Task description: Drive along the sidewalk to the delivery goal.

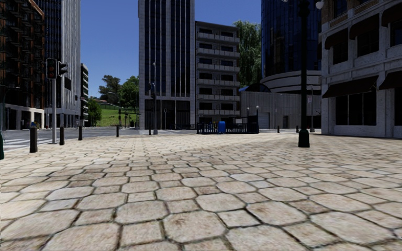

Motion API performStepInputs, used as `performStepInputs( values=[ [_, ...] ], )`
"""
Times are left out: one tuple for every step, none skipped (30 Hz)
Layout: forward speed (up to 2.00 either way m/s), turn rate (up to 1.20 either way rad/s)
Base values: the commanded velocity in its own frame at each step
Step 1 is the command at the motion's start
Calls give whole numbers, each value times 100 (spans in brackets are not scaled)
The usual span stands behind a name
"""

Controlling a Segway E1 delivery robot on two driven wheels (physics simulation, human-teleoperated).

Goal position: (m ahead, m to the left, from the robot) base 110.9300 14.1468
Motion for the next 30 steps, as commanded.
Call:
performStepInputs(
  values=[
    [200, 0],
    [200, 0],
    [200, 0],
    [200, 0],
    [200, 0],
    [200, 0],
    [200, 0],
    [200, 0],
    [200, 0],
    [200, 0],
    [200, 0],
    [200, 0],
    [200, 0],
    [200, 0],
    [200, 0],
    [200, 0],
    [200, 0],
    [200, 0],
    [200, 0],
    [200, 0],
    [200, 0],
    [200, 0],
    [199, 0],
    [199, 0],
    [199, 0],
    [199, 0],
    [199, 0],
    [199, 0],
    [199, 0],
    [199, 0]
  ],
)
